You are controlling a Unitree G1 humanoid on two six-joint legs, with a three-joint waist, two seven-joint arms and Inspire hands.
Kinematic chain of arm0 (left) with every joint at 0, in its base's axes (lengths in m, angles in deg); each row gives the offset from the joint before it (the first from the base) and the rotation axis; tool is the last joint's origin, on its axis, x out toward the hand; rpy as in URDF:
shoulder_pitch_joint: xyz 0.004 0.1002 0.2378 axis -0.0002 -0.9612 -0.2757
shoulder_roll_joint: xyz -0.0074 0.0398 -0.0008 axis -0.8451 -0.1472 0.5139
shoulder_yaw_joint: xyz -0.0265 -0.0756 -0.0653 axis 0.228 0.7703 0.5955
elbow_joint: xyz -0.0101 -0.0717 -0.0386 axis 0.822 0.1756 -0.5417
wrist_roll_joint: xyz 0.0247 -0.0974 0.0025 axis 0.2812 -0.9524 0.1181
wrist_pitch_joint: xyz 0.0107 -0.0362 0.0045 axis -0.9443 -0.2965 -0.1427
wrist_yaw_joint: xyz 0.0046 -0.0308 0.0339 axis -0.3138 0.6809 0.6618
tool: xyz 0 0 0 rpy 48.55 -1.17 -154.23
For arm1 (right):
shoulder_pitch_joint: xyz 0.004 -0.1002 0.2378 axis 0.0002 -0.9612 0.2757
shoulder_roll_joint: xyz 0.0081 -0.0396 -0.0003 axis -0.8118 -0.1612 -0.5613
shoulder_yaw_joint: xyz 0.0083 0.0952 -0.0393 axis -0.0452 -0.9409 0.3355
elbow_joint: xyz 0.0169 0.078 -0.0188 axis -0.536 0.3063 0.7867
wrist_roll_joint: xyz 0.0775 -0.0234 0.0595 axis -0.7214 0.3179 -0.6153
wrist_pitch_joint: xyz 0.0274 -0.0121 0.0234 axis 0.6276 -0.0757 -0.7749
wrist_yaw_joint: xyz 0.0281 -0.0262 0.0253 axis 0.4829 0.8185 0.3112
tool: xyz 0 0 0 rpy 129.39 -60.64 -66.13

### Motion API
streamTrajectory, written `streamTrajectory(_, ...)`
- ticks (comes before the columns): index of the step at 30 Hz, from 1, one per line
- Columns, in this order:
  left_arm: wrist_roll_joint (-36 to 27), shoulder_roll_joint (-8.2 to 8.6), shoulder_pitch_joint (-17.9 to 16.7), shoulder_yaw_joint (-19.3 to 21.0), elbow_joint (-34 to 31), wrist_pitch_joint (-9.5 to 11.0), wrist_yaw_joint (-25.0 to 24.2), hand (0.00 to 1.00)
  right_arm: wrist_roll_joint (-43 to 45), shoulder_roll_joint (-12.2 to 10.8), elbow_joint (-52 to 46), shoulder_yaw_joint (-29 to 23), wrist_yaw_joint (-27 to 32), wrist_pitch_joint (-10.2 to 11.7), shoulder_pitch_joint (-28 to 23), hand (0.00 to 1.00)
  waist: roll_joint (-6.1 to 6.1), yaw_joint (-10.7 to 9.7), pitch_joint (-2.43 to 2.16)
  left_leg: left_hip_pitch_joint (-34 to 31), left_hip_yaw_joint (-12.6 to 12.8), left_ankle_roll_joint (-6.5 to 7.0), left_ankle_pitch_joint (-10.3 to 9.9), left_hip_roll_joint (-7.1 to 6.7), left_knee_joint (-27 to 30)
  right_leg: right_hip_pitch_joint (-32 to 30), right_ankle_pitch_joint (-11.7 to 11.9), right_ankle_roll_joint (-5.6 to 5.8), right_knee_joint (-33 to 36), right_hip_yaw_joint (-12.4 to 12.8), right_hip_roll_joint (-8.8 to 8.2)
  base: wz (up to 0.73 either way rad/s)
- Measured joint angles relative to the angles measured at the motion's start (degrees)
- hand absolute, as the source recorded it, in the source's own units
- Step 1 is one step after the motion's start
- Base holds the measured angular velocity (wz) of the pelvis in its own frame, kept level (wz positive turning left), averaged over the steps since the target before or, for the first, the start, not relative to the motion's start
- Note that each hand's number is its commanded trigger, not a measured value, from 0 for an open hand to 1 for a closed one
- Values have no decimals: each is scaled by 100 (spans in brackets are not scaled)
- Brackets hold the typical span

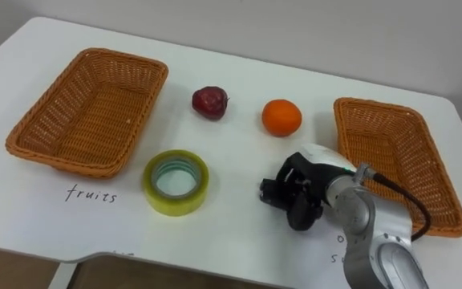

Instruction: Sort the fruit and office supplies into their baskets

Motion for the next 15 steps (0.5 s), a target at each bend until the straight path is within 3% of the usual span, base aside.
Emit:
streamTrajectory(11,3,6,-14,-1,0,29,32,0,-131,-10,-31,1,-54,37,-14,100,127,-48,6,11,5,0,0,0,-29,4,0,0,2,6,1,0)
streamTrajectory(15,9,6,-47,10,0,19,52,0,-211,-7,-54,-9,-101,32,-24,100,120,-30,2,7,6,-1,1,0,-21,2,1,-1,8,13,1,0)
